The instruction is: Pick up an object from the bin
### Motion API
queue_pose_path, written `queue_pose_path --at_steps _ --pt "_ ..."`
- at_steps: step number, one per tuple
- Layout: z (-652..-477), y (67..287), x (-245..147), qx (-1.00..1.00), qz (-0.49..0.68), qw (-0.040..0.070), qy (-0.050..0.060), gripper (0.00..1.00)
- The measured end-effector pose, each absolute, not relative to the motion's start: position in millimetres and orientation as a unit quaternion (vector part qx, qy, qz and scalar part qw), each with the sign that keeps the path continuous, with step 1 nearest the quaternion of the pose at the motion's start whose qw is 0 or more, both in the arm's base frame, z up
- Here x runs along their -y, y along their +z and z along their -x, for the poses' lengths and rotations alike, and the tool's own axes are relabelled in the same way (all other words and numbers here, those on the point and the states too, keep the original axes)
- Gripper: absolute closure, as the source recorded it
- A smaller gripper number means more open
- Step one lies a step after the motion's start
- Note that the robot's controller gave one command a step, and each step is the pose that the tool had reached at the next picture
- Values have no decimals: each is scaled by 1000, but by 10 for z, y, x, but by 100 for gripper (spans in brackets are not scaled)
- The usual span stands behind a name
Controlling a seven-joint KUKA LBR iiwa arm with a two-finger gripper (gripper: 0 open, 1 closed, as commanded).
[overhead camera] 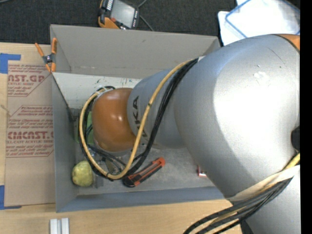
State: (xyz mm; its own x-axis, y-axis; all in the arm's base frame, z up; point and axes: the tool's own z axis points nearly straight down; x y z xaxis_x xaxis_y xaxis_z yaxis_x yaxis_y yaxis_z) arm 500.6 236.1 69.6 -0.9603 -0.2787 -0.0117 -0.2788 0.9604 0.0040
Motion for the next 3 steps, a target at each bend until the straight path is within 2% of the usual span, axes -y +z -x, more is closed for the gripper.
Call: queue_pose_path --at_steps 1,2,3 --pt "-5101 1669 -2386 -989 146 5 2 100" --pt "-5097 2215 -2384 -989 147 7 3 100" --pt "-5102 1471 -2305 -989 150 4 2 100"
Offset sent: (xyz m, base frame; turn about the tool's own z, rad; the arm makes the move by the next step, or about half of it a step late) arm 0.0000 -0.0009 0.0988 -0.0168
